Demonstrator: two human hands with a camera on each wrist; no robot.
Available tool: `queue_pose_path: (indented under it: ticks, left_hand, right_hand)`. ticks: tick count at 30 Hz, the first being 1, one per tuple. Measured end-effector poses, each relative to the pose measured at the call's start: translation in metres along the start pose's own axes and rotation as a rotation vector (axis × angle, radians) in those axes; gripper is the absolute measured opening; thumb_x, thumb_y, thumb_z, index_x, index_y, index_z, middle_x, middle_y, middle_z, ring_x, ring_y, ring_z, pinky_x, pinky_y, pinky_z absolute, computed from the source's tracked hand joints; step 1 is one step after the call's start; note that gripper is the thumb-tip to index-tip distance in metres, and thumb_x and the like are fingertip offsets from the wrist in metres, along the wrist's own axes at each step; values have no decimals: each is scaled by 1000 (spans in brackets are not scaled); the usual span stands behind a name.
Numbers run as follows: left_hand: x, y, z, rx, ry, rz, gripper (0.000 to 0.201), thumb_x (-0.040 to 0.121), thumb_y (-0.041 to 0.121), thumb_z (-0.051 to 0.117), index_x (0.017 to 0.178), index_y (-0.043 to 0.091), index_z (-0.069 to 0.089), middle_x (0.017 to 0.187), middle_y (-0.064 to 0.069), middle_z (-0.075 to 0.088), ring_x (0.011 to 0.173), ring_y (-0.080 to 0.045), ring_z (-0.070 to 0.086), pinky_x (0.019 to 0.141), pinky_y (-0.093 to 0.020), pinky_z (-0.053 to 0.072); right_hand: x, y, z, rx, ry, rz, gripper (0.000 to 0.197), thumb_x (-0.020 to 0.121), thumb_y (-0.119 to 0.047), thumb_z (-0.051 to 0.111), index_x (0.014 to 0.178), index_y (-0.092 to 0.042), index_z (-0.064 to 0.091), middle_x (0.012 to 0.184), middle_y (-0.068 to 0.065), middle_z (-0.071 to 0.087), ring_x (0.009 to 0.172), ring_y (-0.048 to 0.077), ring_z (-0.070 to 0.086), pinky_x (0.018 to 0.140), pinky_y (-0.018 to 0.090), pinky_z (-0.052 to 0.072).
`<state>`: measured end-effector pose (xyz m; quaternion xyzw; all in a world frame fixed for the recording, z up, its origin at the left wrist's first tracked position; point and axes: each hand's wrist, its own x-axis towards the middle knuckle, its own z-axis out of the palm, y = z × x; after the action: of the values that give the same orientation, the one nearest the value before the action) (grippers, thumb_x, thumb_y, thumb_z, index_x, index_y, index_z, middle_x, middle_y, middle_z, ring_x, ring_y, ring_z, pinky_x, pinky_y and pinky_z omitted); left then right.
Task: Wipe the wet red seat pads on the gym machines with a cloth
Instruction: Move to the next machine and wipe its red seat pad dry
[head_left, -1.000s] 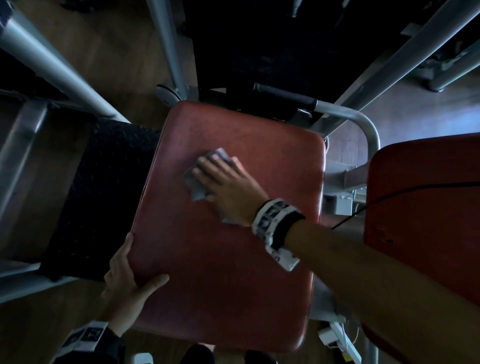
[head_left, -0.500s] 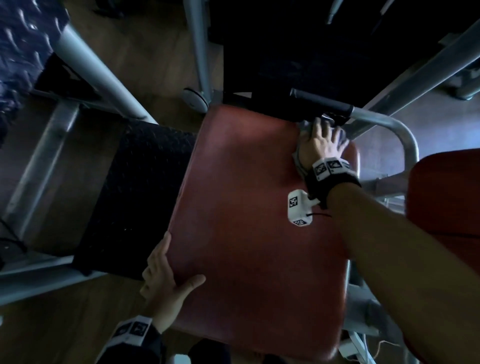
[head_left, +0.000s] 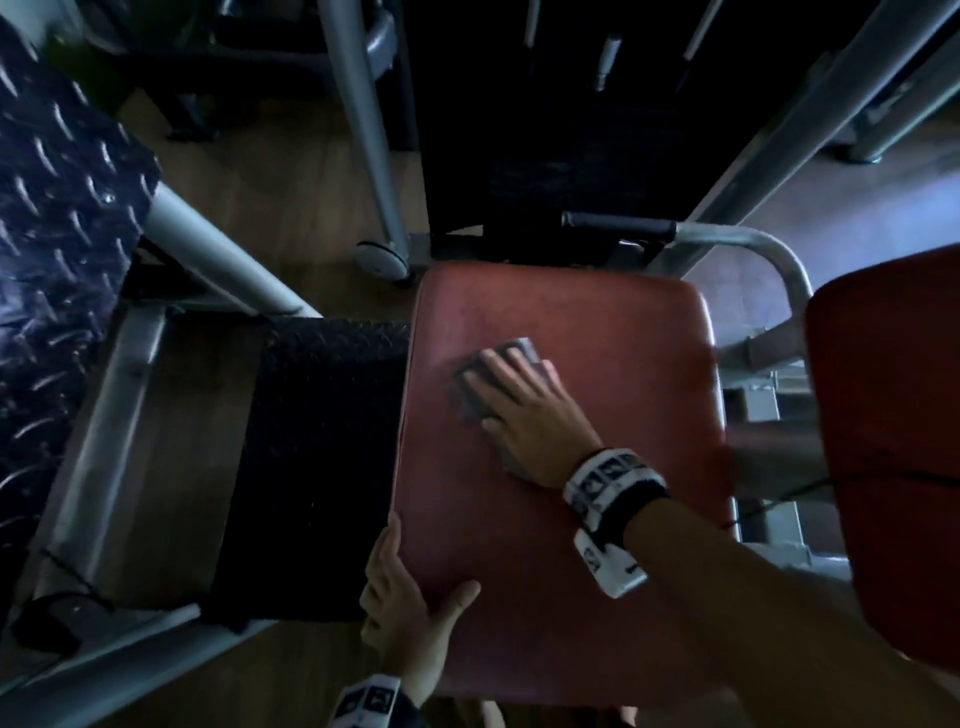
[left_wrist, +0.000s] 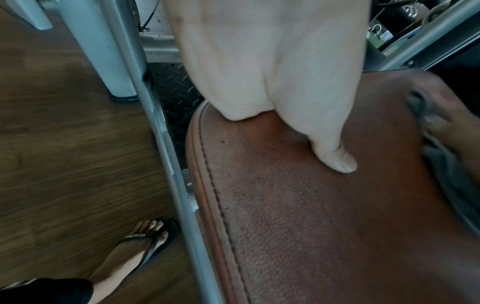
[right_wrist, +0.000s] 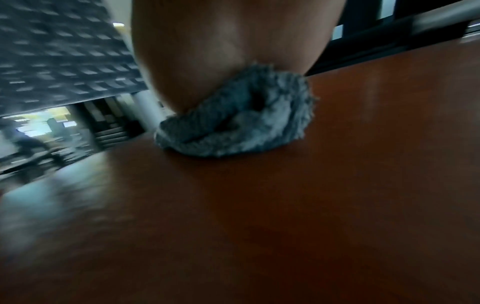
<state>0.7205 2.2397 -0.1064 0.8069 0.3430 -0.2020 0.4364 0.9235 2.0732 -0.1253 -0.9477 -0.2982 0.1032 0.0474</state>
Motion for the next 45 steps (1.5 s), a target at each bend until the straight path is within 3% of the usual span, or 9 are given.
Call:
queue_pose_path:
  ticks: [6, 13, 18, 24, 28, 32, 35, 41, 45]
  left_hand:
    - [2, 0, -1, 26, -11, 17, 123, 66, 50, 84, 147, 55, -8, 158, 15, 7, 141, -32, 22, 112, -60, 27]
    - [0, -1, -5, -21, -83, 38, 121, 54, 76, 69, 146, 60, -8, 158, 17, 7, 141, -28, 19, 112, -59, 24]
    - [13, -11, -7, -202, -87, 78, 104, 59, 84, 45, 150, 51, 7, 160, 8, 18, 145, -26, 23, 110, -38, 21]
    - [10, -22, -13, -751, -216, 64, 97, 66, 88, 57, 150, 45, 31, 150, 15, 44, 133, -5, 48, 108, -38, 40]
    - [5, -16, -18, -770, -209, 97, 60, 95, 59, 50, 149, 34, 37, 147, 5, 50, 133, -15, 51, 107, -42, 44]
    - [3, -17, -15, -617, -141, 90, 62, 101, 22, 51, 155, 31, 23, 154, 7, 38, 140, -12, 40, 117, -44, 32]
    - [1, -17, -14, -502, -113, 66, 71, 98, -4, 45, 155, 32, 23, 155, 10, 35, 141, -10, 35, 120, -42, 26]
    - [4, -17, -16, -498, -72, 76, 62, 101, 2, 46, 154, 27, 27, 149, 15, 38, 135, -4, 37, 107, -24, 29]
    - [5, -16, -19, -506, -76, 100, 58, 102, 9, 49, 153, 26, 31, 146, 15, 41, 132, -3, 39, 104, -22, 31]
  right_hand:
    - [-84, 114, 1, 71, 96, 536, 58, 102, -46, 25, 155, -24, 19, 162, 10, 15, 147, 39, 17, 116, 62, 19]
    - [-82, 72, 12, 222, 158, 871, 67, 96, -51, 15, 156, -22, 12, 163, 12, 8, 148, 39, 10, 117, 61, 9]
    - [-50, -2, 10, 173, 80, 512, 63, 97, -42, 33, 154, -24, 16, 162, 9, 12, 148, 36, 11, 115, 62, 15]
    - [-68, -90, 27, 75, -41, -99, 62, 101, -44, 36, 156, -26, 15, 164, 2, 8, 151, 30, 3, 120, 53, 7]
    - [-114, -68, 33, 47, -129, -298, 60, 103, -48, 31, 156, -28, 9, 165, 2, 3, 151, 30, 1, 118, 53, 7]
    - [-170, -8, 29, 87, -141, 112, 63, 99, -52, 25, 156, -30, 9, 165, 0, -1, 150, 31, 5, 112, 62, 25]
    - [-208, 29, 28, 230, -97, 469, 68, 95, -56, 20, 156, -30, 6, 164, 1, -6, 150, 34, -3, 116, 62, 16]
    - [-187, 4, 32, 276, -14, 827, 77, 90, -58, 13, 157, -20, 10, 164, 13, 0, 149, 40, 1, 116, 65, 6]
    - [-143, -40, 29, 320, -13, 762, 71, 96, -47, 31, 157, -18, 7, 163, 15, -3, 149, 40, -4, 115, 62, 1]
